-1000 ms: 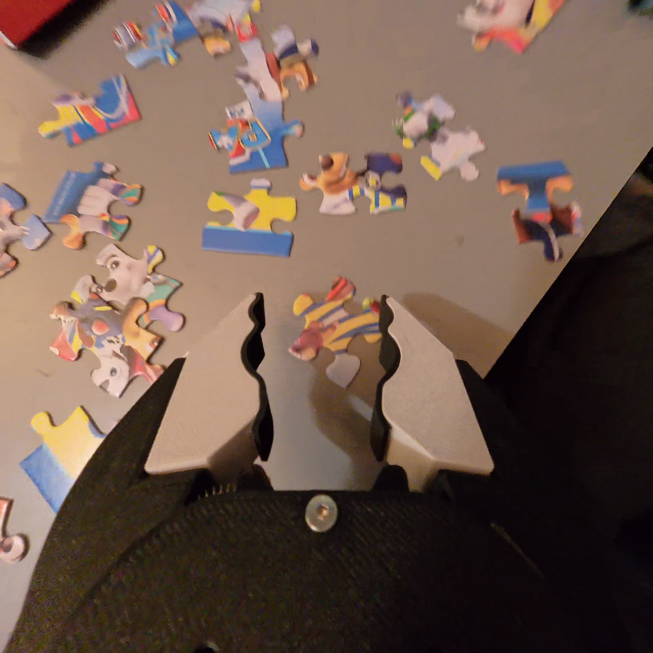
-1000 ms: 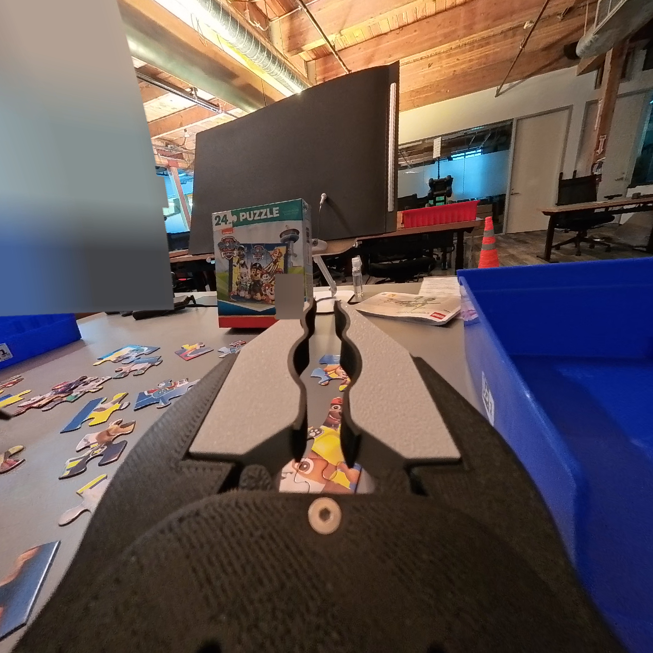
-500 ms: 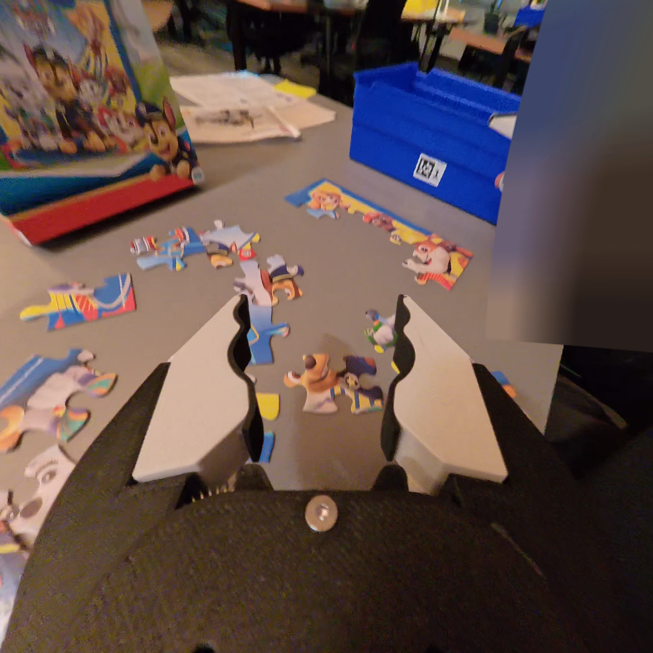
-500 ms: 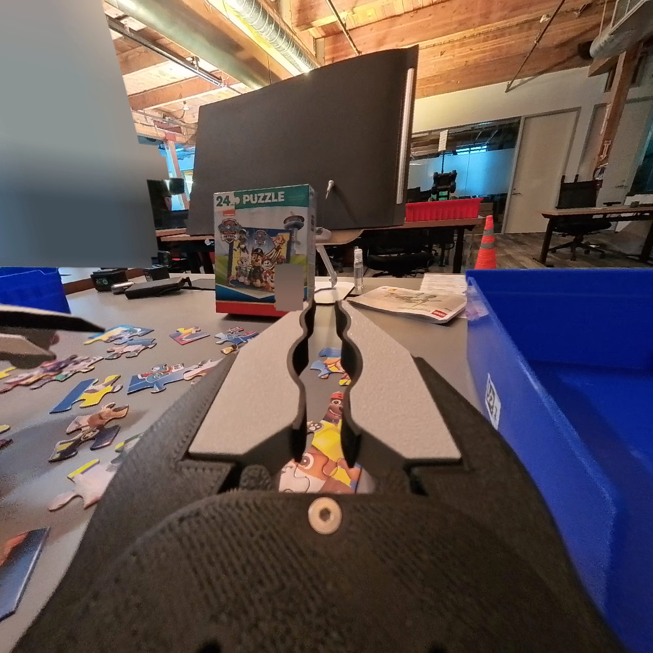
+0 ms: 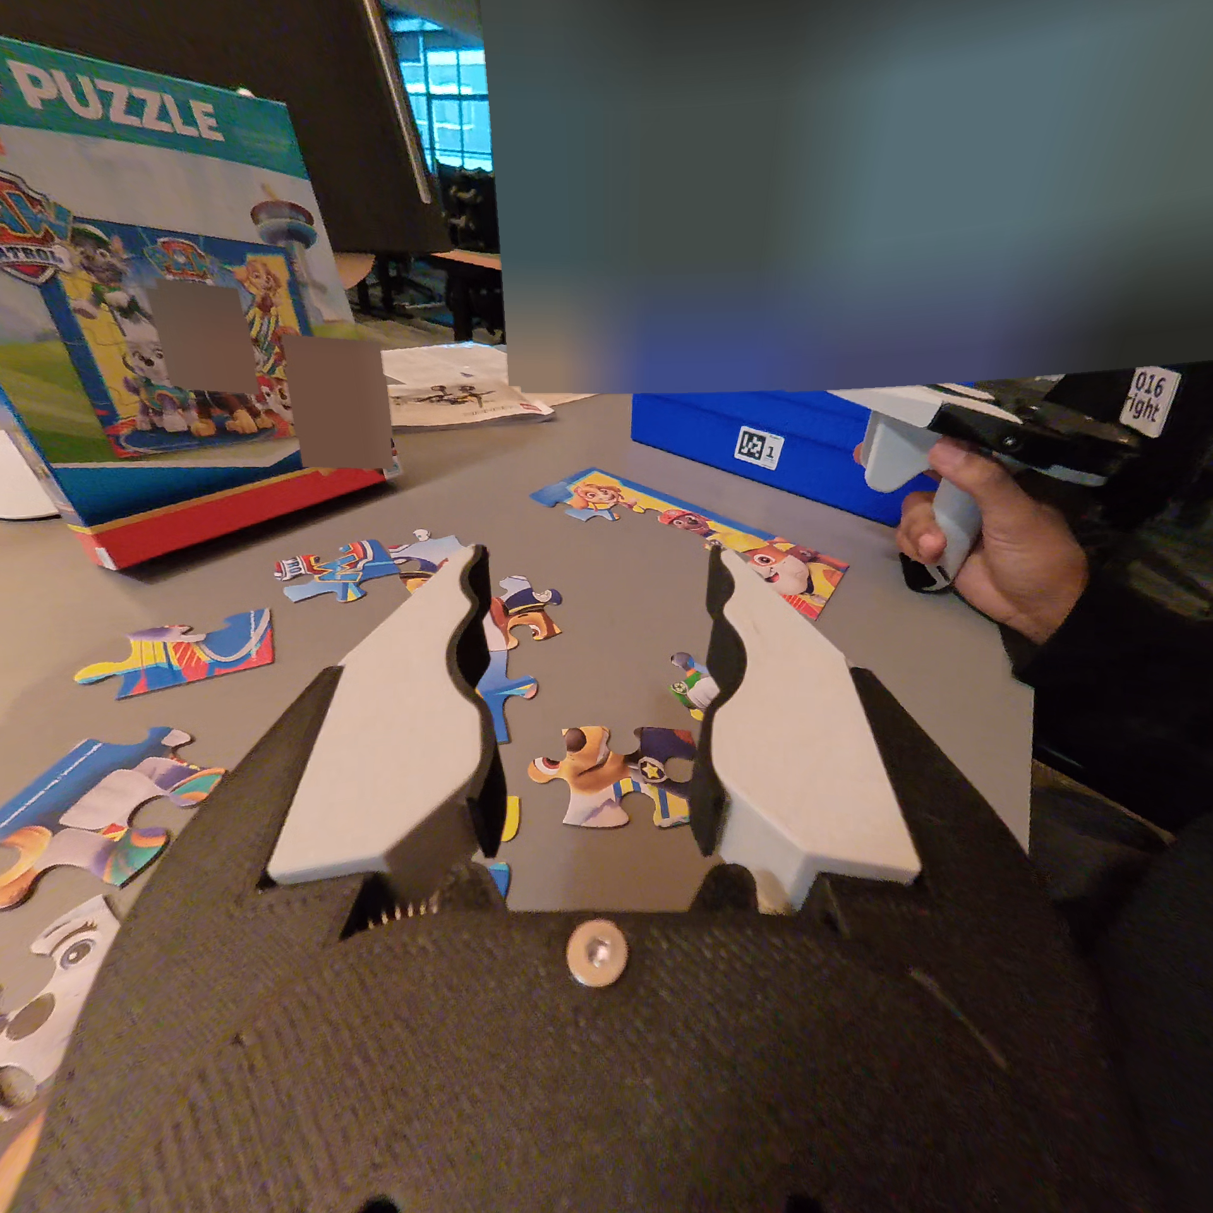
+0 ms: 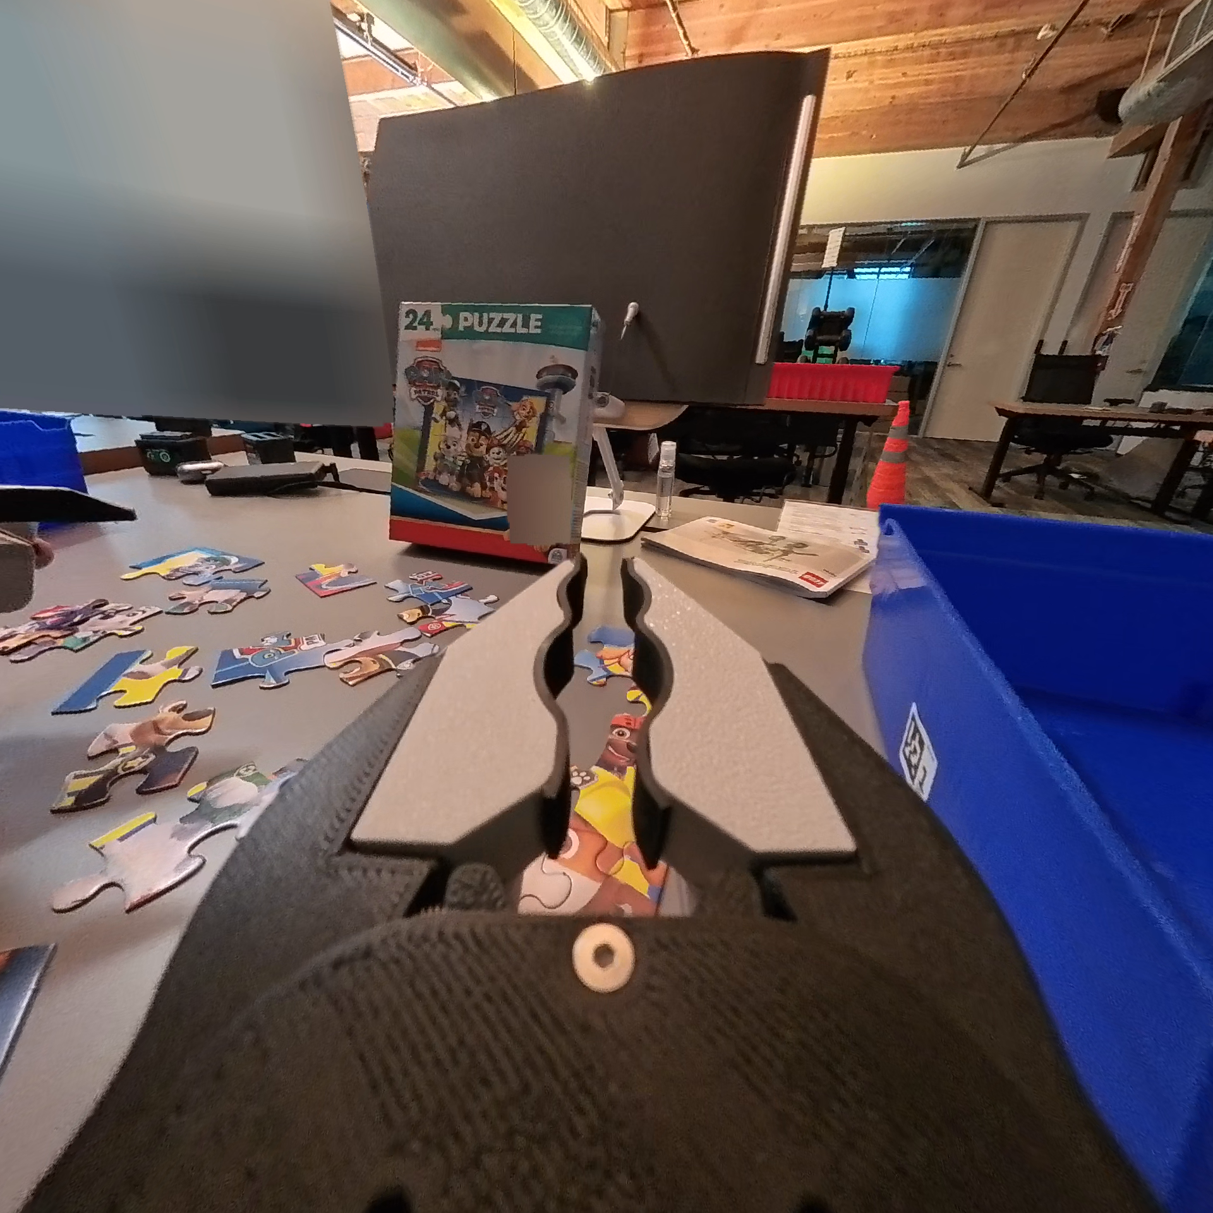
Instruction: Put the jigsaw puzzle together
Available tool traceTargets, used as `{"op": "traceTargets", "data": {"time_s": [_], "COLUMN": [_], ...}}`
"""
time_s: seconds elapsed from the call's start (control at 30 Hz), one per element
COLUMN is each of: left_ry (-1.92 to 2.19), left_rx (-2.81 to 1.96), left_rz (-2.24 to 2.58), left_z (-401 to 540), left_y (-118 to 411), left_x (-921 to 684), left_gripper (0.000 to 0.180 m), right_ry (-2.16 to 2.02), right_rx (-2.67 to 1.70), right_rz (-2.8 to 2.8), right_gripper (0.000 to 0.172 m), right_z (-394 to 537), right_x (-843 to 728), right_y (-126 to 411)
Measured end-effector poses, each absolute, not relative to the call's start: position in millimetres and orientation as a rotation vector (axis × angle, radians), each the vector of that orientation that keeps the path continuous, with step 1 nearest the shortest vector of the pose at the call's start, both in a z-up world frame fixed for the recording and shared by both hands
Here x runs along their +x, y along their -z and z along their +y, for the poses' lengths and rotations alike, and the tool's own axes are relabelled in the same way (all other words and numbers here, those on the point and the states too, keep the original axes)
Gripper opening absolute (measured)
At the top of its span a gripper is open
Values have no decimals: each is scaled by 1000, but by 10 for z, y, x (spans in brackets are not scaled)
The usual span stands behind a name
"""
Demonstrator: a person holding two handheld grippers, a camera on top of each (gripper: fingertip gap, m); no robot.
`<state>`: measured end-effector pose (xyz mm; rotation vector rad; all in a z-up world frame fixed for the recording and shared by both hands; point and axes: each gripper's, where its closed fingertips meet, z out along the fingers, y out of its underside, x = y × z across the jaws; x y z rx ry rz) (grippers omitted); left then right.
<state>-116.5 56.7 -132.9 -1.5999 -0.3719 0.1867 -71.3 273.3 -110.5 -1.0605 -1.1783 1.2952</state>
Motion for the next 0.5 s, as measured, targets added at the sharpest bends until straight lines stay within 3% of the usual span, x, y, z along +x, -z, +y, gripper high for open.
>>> {"op": "traceTargets", "data": {"time_s": [0.5], "left_ry": [-242], "left_rx": [-1588], "left_rz": [-337], "left_z": [560], "left_y": [1287], "left_x": [-1146], "left_gripper": [66], "right_ry": [-1327], "right_rx": [-1064], "right_rz": [-1140], "right_gripper": [6], "right_z": [2784], "right_x": [-675], "right_y": [1068]}}
